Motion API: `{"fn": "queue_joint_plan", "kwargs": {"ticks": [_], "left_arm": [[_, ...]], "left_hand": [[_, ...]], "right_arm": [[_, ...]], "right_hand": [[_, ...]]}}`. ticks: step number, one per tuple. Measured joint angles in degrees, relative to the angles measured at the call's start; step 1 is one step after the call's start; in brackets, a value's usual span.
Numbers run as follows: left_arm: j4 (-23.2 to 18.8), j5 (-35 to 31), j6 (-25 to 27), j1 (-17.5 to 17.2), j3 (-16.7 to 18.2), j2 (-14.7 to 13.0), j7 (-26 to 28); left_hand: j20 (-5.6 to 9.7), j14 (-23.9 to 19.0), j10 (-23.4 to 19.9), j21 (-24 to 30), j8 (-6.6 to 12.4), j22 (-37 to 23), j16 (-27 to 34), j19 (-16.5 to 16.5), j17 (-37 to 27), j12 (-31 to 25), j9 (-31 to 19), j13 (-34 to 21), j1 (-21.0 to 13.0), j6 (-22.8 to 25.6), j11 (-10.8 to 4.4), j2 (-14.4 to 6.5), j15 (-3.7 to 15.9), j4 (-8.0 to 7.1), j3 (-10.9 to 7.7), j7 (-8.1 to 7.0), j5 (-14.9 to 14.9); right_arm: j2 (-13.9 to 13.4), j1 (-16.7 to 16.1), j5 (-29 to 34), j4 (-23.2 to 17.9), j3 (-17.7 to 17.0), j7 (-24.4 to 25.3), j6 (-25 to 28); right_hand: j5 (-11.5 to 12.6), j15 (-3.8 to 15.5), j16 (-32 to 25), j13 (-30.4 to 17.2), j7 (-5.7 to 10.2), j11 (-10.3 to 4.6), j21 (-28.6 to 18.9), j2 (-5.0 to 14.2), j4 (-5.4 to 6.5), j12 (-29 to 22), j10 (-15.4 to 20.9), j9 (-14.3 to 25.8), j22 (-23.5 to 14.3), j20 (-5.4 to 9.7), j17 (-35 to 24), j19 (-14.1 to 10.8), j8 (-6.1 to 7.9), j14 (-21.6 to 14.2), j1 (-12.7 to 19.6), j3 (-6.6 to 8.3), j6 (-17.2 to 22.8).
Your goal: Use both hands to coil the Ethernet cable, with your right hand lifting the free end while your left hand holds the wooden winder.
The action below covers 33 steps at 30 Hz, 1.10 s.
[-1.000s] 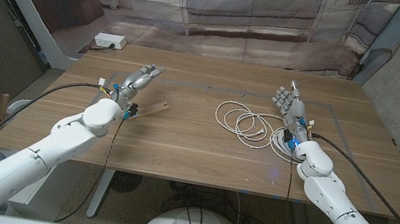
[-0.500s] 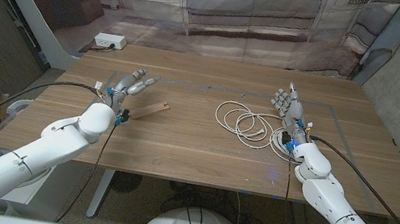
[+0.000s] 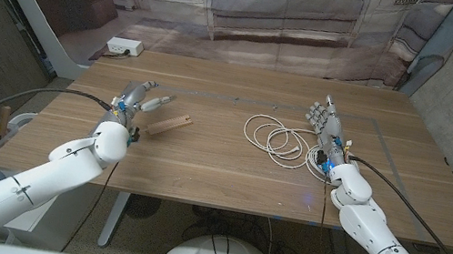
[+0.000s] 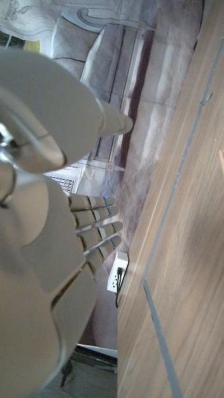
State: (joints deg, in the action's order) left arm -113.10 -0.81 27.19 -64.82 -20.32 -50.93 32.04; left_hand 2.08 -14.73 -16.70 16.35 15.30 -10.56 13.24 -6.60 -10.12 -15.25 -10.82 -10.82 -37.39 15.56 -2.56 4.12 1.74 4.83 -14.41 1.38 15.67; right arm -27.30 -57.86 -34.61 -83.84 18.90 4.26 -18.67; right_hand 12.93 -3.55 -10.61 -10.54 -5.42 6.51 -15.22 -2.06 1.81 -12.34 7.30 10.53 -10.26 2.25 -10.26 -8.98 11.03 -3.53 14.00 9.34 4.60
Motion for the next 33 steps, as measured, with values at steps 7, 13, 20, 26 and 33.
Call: {"fn": "queue_joint_plan", "kwargs": {"ticks": [7,13,20,26,33], "left_arm": [[-2.9,-3.5,6.5,1.2,-2.2,-1.2,0.2],[-4.9,-6.8,12.5,3.0,-4.8,-2.1,-0.9],[-7.3,-11.7,21.4,6.1,-8.8,-3.0,-4.1],[-9.1,-14.7,27.8,9.4,-13.0,-4.7,-8.6],[-10.5,-17.6,32.3,12.9,-17.4,-6.3,-13.2]], "left_hand": [[0.09,-3.9,-3.4,0.9,0.44,0.0,0.3,-3.1,0.0,0.0,0.0,0.0,-2.2,2.9,-1.33,0.3,0.47,1.33,-0.18,-0.25,0.0],[-0.05,-7.3,-6.2,1.3,0.44,0.0,0.8,-5.5,0.0,0.0,0.0,0.0,-5.4,4.9,-1.13,-0.1,0.44,2.53,-0.62,-0.49,0.0],[-0.36,-10.5,-9.0,2.0,0.88,-0.3,1.0,-7.8,0.0,-0.5,0.0,0.0,-7.6,7.2,-1.4,0.7,0.27,3.03,-0.65,-0.05,0.0],[-0.46,-11.2,-9.3,2.3,0.88,-0.3,1.0,-8.5,0.0,-0.5,0.0,-0.3,-8.8,7.2,-1.34,0.7,0.61,3.49,-0.64,-0.05,0.0],[-0.55,-11.4,-9.6,2.3,0.88,-0.3,1.0,-9.1,0.0,-0.2,0.0,-0.3,-9.7,7.9,-1.64,0.4,0.82,3.72,-0.86,-0.36,0.0]], "right_arm": [[0.2,-0.1,-0.1,0.0,0.1,0.0,-0.5],[0.2,-0.3,-0.1,-0.1,0.2,0.0,-0.6],[0.2,-0.5,-0.1,-0.7,0.2,0.0,-0.7],[0.2,-0.6,-0.1,-0.9,0.4,0.0,-0.7],[0.3,-0.7,-0.2,-1.1,0.5,0.1,-0.7]], "right_hand": [[0.0,0.0,0.0,0.0,0.0,-0.19,0.4,0.23,0.0,0.0,0.2,0.0,0.0,-0.01,0.0,0.0,0.0,0.0,0.2,0.0,0.0],[0.0,0.0,0.0,0.0,0.0,-0.19,0.4,0.23,0.0,0.0,0.2,0.0,0.0,-0.01,0.0,0.0,0.0,0.0,0.2,0.0,0.0],[0.0,0.01,0.0,0.0,0.0,0.11,0.4,0.23,-0.17,0.0,0.5,0.0,0.0,-0.01,0.0,0.0,0.0,0.0,0.2,-0.18,0.0],[0.0,-0.12,0.0,0.0,0.0,0.11,0.4,0.23,-0.4,0.0,0.5,0.0,0.0,-0.03,0.0,0.0,0.0,-0.1,0.2,0.07,0.0],[0.0,-0.11,0.0,0.0,0.23,0.11,0.8,0.53,-0.4,0.0,0.5,0.0,0.0,-0.21,0.0,-0.2,0.0,-0.1,0.5,0.07,0.2]]}}
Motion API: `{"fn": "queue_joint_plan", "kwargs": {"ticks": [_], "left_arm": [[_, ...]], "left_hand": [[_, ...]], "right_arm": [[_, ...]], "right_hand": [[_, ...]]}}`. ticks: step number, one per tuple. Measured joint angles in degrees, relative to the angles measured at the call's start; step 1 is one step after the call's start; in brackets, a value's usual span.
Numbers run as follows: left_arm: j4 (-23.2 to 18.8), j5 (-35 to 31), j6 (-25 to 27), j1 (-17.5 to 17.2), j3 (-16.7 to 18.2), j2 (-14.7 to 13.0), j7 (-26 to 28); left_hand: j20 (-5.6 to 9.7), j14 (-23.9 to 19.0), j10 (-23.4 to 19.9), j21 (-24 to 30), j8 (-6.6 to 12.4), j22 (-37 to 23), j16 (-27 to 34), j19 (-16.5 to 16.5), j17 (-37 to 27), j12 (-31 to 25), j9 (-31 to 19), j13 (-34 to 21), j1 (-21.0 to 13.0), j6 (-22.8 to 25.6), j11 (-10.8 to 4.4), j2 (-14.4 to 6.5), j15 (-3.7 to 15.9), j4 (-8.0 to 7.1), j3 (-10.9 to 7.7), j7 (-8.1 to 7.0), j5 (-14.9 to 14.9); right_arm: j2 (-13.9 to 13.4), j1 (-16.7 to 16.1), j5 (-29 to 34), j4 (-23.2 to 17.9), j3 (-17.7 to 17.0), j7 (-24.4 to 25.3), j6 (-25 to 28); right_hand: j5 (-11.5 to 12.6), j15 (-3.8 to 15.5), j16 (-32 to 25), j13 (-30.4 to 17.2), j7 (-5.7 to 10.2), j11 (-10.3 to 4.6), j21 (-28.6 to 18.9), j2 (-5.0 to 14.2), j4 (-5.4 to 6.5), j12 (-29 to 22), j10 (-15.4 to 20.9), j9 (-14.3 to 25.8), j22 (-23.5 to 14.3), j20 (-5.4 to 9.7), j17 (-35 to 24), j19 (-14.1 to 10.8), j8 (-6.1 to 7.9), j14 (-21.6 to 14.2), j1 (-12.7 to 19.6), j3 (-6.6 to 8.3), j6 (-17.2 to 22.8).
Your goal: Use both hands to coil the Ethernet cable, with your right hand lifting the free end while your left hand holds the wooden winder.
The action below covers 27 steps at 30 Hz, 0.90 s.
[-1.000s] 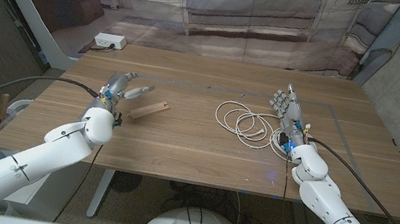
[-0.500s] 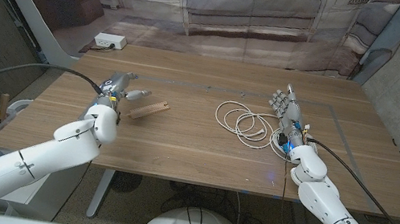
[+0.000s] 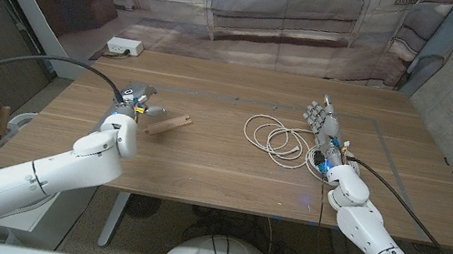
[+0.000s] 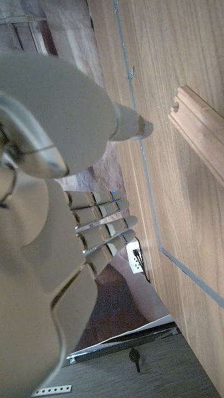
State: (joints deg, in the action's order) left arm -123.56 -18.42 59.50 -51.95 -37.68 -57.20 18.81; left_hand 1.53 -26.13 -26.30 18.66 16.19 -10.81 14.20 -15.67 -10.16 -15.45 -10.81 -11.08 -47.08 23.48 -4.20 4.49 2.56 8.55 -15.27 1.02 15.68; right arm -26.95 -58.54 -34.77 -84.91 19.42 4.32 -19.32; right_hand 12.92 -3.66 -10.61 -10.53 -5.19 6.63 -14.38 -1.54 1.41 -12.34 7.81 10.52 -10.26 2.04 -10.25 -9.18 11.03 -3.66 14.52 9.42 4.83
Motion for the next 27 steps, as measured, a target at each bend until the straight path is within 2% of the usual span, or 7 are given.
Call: {"fn": "queue_joint_plan", "kwargs": {"ticks": [7,12,16,20,23,24,27], "left_arm": [[-0.4,-3.6,4.0,4.1,-5.2,-1.0,-4.9],[-0.4,-7.6,7.4,7.6,-9.8,-1.4,-9.6],[-0.1,-10.2,9.3,10.9,-14.2,-1.7,-13.1],[0.4,-13.2,11.3,14.2,-18.3,-1.7,-17.5],[0.4,-14.3,11.8,14.4,-18.5,-1.7,-19.3],[0.7,-14.6,11.9,15.6,-20.1,-1.7,-19.8],[1.1,-15.6,12.1,16.7,-21.3,-1.6,-21.7]], "left_hand": [[-0.52,-0.4,0.0,0.2,-0.04,0.0,-0.1,-0.7,-0.1,0.2,0.0,0.0,-0.9,0.2,0.0,-0.5,-0.19,0.26,-0.26,0.0,0.0],[-1.75,1.1,1.9,-0.3,-1.95,0.0,-1.4,0.5,-0.6,2.1,-0.3,-0.3,-6.6,-2.4,0.14,-2.9,-0.38,0.96,-2.42,0.01,-0.2],[-2.18,1.9,2.8,-0.7,-2.23,-0.3,-1.8,1.0,-0.7,2.6,-0.3,-0.5,-8.7,-3.0,0.09,-3.0,-0.39,0.94,-2.87,-0.07,-0.4],[-2.46,2.0,2.8,-0.7,-2.23,-0.3,-1.8,1.3,-0.7,2.6,-0.5,-0.5,-8.7,-2.6,0.09,-3.0,-0.3,0.94,-2.87,-0.52,-0.6],[-2.36,2.0,2.8,-0.7,-2.23,-0.3,-1.8,1.4,-0.7,2.6,-0.5,-0.5,-9.4,-2.0,0.09,-3.3,-0.3,0.94,-2.87,-0.52,-0.6],[-2.36,2.0,2.8,-0.7,-2.23,-0.3,-1.8,1.4,-0.7,2.6,-0.5,-0.5,-9.4,-1.9,0.09,-3.3,-0.3,0.94,-2.87,-0.61,-0.7],[-2.36,2.0,2.6,-0.7,-2.23,-0.3,-1.8,1.4,-0.7,2.6,-0.5,-0.5,-9.4,-1.7,-0.13,-3.3,-0.3,0.6,-2.86,-0.39,-0.9]], "right_arm": [[0.1,-0.3,0.0,-0.5,0.1,0.4,0.1],[0.1,-0.6,0.0,-1.1,0.1,0.8,0.6],[0.0,-0.8,-0.1,-1.4,0.1,1.0,0.8],[0.0,-1.0,-0.3,-1.7,0.1,1.1,1.1],[0.0,-1.1,-0.3,-1.9,0.1,1.1,1.1],[0.0,-1.1,-0.3,-1.9,0.1,1.2,1.2],[-0.1,-1.2,-0.3,-2.1,0.1,1.2,1.3]], "right_hand": [[0.0,-0.09,0.0,0.0,-0.24,0.0,0.0,0.0,0.0,0.0,0.0,0.0,0.0,0.0,0.0,0.0,0.0,-0.3,0.0,0.0,0.4],[0.0,-0.09,0.0,0.0,-0.24,0.0,0.0,0.12,0.0,0.0,0.0,0.0,0.0,0.0,0.0,0.0,0.15,-0.3,0.1,0.0,0.4],[0.0,-0.4,0.0,0.0,-0.49,0.0,0.0,0.23,0.0,0.0,0.0,0.0,0.0,0.0,0.0,0.0,0.24,-0.6,0.2,0.0,0.7],[0.0,-0.4,0.0,0.0,-0.55,0.0,0.0,0.45,-0.16,0.0,0.0,0.0,0.0,0.0,0.0,0.0,0.23,-0.6,0.5,0.16,0.7],[0.0,-0.4,0.0,0.0,-0.55,0.0,0.0,0.45,-0.16,0.0,0.0,0.0,0.0,0.0,0.0,0.0,0.23,-0.6,0.5,0.16,0.7],[0.0,-0.4,0.0,0.0,-0.54,0.0,0.0,0.45,-0.16,0.0,0.0,0.0,0.0,0.0,0.0,0.0,0.24,-0.6,0.5,0.16,0.7],[0.0,-0.39,0.0,0.0,-0.54,0.0,0.3,0.45,-0.32,0.0,0.0,0.0,0.0,0.0,0.0,0.0,0.23,-0.6,0.5,0.32,0.7]]}}
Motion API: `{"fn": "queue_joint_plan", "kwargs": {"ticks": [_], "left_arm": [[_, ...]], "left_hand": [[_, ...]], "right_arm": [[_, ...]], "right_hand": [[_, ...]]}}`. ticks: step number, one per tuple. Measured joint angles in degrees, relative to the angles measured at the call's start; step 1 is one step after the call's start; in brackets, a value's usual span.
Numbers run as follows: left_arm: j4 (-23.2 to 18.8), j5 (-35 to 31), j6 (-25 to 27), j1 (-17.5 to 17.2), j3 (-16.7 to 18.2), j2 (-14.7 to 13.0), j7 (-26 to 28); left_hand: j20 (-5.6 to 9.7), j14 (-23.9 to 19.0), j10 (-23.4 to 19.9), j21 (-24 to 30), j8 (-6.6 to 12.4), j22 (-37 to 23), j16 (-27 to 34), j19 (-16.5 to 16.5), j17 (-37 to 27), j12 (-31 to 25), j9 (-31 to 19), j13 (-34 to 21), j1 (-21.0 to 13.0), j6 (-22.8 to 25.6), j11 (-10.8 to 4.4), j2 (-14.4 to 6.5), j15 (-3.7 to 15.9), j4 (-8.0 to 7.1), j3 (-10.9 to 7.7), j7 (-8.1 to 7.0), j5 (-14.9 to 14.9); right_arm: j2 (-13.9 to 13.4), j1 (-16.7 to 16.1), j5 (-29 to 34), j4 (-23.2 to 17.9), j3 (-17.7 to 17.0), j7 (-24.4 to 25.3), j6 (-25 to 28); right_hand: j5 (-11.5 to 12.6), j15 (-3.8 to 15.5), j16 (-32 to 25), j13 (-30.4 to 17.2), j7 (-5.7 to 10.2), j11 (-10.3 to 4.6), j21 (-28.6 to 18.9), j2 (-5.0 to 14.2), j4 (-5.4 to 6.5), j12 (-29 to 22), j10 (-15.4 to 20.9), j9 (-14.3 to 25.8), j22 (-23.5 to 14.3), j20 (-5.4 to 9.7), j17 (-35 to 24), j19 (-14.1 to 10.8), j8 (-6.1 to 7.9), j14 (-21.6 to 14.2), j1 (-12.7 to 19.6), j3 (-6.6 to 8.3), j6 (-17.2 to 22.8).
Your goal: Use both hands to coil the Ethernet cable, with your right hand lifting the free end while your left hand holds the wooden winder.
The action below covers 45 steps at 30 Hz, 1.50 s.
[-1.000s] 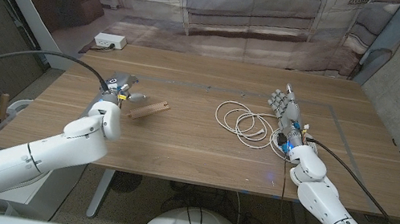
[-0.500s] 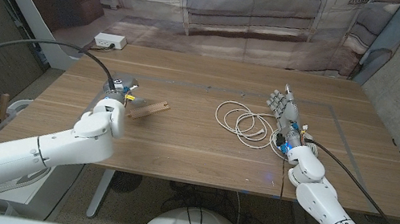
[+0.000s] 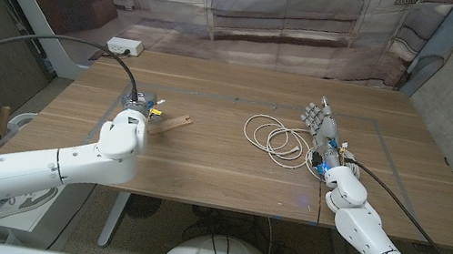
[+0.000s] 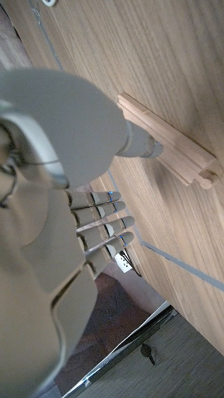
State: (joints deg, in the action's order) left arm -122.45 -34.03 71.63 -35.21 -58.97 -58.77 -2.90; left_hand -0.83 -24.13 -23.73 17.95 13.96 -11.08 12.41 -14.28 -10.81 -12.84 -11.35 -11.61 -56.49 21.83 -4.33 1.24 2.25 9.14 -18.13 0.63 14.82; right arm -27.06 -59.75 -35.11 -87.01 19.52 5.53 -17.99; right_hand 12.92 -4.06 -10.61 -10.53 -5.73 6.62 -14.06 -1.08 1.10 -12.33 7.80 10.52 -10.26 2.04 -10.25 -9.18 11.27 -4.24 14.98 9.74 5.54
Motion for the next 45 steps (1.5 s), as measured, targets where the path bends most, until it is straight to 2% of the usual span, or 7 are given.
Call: {"fn": "queue_joint_plan", "kwargs": {"ticks": [12,28,35,38,40,45], "left_arm": [[1.4,-1.5,-0.4,0.1,-0.9,1.6,-2.5],[4.5,1.4,-2.8,-2.9,2.7,4.1,-0.3],[6.3,3.1,-4.3,-3.4,3.8,5.0,0.6],[7.2,3.6,-4.9,-3.5,4.1,5.4,0.9],[7.7,4.2,-5.5,-3.5,4.3,5.7,1.0],[9.0,5.6,-7.0,-3.9,5.4,6.5,1.5]], "left_hand": [[-0.11,-0.5,-0.6,0.0,0.0,0.0,0.0,-0.6,-0.3,0.0,0.0,0.0,0.0,0.1,0.01,0.0,0.08,-0.63,0.02,0.09,-0.2],[-0.41,-0.3,-0.6,0.0,-0.22,0.0,-0.3,-0.9,-0.1,0.0,0.0,0.0,-0.8,0.4,0.02,-0.8,-0.12,-0.63,0.02,0.4,-0.6],[-0.36,-0.9,-1.2,0.0,-0.21,0.0,-0.3,-2.2,-0.1,0.0,0.0,-0.3,-1.4,0.8,0.54,-1.4,-0.19,-0.79,-0.15,0.82,-0.8],[-0.52,-2.9,-3.3,1.0,0.21,0.2,0.0,-4.9,-0.1,-0.2,-0.1,-0.3,-2.7,2.9,0.43,-2.7,0.28,-0.69,-0.77,1.11,-0.9],[-0.26,-6.0,-6.1,2.1,1.0,0.3,0.7,-8.5,-0.1,-0.9,-0.3,-0.3,-4.7,5.6,-0.15,-3.0,0.42,-0.37,-1.2,0.93,-1.2],[1.36,-14.9,-14.2,5.1,2.84,0.7,1.7,-18.4,0.4,-2.2,-0.3,-0.2,-9.3,13.4,-0.41,-2.9,1.01,-0.41,-2.11,-0.19,-2.4]], "right_arm": [[-0.4,-0.2,-0.2,-0.3,0.0,0.0,0.5],[-0.6,-0.1,-0.3,-0.5,0.0,0.5,1.9],[-0.4,0.1,-0.2,-0.5,0.1,0.9,2.3],[-0.2,0.2,-0.2,-0.4,0.2,0.9,2.4],[-0.1,0.4,-0.2,-0.2,0.3,1.0,2.5],[0.3,0.7,0.0,0.2,0.4,1.1,2.5]], "right_hand": [[-0.3,0.01,0.0,0.0,0.31,0.0,0.1,0.3,0.0,0.0,0.0,0.0,0.0,0.0,0.0,0.0,0.0,0.0,0.3,0.0,0.3],[-0.3,0.02,0.0,0.0,0.31,0.0,0.5,0.3,-0.24,0.0,0.0,0.0,0.0,0.0,0.0,0.0,0.0,0.0,0.3,-0.25,0.3],[-0.3,0.02,0.0,0.0,0.31,0.0,0.6,0.3,-0.24,0.0,0.0,0.0,0.0,0.0,0.0,0.0,0.0,0.0,0.3,-0.25,0.3],[-0.3,0.03,0.0,0.0,0.31,0.0,0.6,0.33,-0.24,0.0,0.0,0.0,0.0,0.0,0.0,0.0,0.0,0.0,0.3,-0.25,0.3],[-0.3,0.04,0.0,0.0,0.31,0.0,0.6,0.53,-0.33,0.0,0.0,0.0,0.0,0.0,0.0,0.0,0.0,0.0,0.5,-0.16,0.3],[-0.3,-0.02,0.0,0.0,0.31,0.31,0.6,0.53,-0.48,0.0,0.3,0.0,0.0,0.0,0.0,0.0,0.0,-0.2,0.5,-0.01,0.3]]}}
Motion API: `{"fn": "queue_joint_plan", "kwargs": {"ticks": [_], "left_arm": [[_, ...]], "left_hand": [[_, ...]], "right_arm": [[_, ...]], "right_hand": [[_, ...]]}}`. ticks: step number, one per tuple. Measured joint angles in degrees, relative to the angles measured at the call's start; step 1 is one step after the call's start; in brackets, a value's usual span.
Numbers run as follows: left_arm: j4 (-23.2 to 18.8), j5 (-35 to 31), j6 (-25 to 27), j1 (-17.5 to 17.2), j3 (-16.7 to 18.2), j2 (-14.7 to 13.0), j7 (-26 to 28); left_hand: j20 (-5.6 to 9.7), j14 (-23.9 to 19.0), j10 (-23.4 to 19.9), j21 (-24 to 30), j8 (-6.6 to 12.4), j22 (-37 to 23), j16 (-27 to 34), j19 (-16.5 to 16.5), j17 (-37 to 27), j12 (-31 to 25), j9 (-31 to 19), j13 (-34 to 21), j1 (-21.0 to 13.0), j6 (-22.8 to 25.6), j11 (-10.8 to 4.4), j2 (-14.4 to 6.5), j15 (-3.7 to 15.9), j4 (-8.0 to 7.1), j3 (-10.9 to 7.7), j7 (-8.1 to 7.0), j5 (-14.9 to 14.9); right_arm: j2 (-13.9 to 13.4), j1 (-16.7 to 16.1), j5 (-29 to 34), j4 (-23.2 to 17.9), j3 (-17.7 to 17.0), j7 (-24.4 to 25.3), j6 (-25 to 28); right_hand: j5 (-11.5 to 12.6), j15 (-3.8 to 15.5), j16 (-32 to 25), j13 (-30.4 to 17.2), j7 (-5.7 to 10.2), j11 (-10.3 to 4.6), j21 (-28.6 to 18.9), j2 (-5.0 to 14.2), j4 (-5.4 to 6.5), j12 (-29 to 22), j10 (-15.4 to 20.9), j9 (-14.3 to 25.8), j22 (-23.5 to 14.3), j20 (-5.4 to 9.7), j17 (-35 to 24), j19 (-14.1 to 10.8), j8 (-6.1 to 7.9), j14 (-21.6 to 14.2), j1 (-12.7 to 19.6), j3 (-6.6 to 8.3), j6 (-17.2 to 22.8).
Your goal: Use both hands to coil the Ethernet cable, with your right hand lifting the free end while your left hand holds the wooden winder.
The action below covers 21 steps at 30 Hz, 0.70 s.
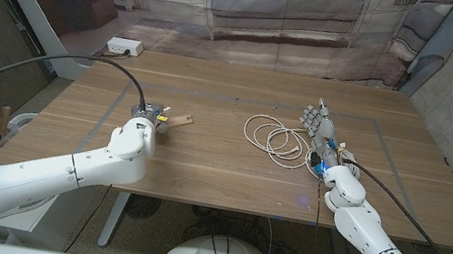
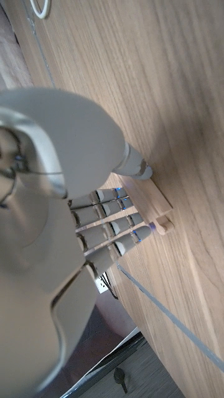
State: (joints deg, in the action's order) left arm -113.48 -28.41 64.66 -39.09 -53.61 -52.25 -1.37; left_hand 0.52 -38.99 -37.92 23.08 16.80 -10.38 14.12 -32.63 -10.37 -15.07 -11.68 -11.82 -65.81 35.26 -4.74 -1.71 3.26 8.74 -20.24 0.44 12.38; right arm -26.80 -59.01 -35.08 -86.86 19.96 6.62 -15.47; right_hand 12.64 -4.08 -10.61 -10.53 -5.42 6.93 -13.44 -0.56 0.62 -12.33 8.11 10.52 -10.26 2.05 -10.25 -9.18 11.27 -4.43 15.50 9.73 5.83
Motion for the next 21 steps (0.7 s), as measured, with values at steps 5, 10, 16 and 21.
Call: {"fn": "queue_joint_plan", "kwargs": {"ticks": [5,10,16,21], "left_arm": [[1.0,1.5,-1.3,-0.7,1.6,0.9,1.5],[1.8,3.3,-3.3,-2.0,3.4,1.7,4.4],[2.1,4.5,-4.7,-3.5,5.3,2.4,7.1],[2.0,5.8,-5.5,-4.4,6.4,2.5,9.4]], "left_hand": [[2.05,-9.5,-7.9,3.1,1.62,0.4,0.9,-10.4,0.4,-1.3,0.0,0.0,-1.9,7.4,0.66,0.2,-0.36,-0.34,-1.41,-0.47,-1.3],[1.15,-14.0,-10.9,6.0,1.63,0.4,1.0,-15.5,0.7,-1.3,0.0,0.0,-2.6,9.9,2.95,0.8,-2.54,-0.28,-2.91,1.96,-1.6],[1.24,-16.4,-12.8,6.9,2.18,0.3,0.7,-17.4,0.7,-1.8,0.0,-0.5,-3.0,11.3,3.65,1.3,-3.1,-0.67,-3.3,2.63,-2.0],[1.85,-17.7,-13.9,7.3,2.37,0.2,0.7,-18.3,0.4,-1.8,0.0,-0.9,-3.2,12.6,3.46,1.5,-2.45,-0.66,-3.29,2.64,-2.3]], "right_arm": [[0.3,0.3,0.1,0.2,0.1,0.1,0.0],[0.5,0.4,0.2,0.3,0.2,0.2,0.0],[0.6,0.5,0.3,0.3,0.2,0.3,0.0],[0.6,0.4,0.5,-0.2,0.2,0.5,-0.2]], "right_hand": [[0.0,0.0,0.0,0.0,0.0,0.0,0.0,0.0,0.0,0.0,0.0,0.0,0.0,0.0,0.0,0.0,0.0,0.0,0.0,0.0,0.0],[0.0,0.01,0.0,0.0,0.0,0.0,0.0,0.0,0.0,0.0,0.0,0.0,0.0,0.0,0.0,0.0,0.0,0.0,0.0,0.0,0.0],[0.0,0.01,0.0,0.0,0.0,0.0,0.1,0.0,0.0,0.0,0.0,0.0,0.0,0.0,0.0,0.0,0.0,0.0,0.0,0.0,0.0],[-0.4,0.01,0.0,0.0,0.0,0.0,0.3,0.0,0.01,0.0,0.0,0.0,0.0,0.0,0.0,0.0,0.0,0.0,0.0,0.0,0.0]]}}
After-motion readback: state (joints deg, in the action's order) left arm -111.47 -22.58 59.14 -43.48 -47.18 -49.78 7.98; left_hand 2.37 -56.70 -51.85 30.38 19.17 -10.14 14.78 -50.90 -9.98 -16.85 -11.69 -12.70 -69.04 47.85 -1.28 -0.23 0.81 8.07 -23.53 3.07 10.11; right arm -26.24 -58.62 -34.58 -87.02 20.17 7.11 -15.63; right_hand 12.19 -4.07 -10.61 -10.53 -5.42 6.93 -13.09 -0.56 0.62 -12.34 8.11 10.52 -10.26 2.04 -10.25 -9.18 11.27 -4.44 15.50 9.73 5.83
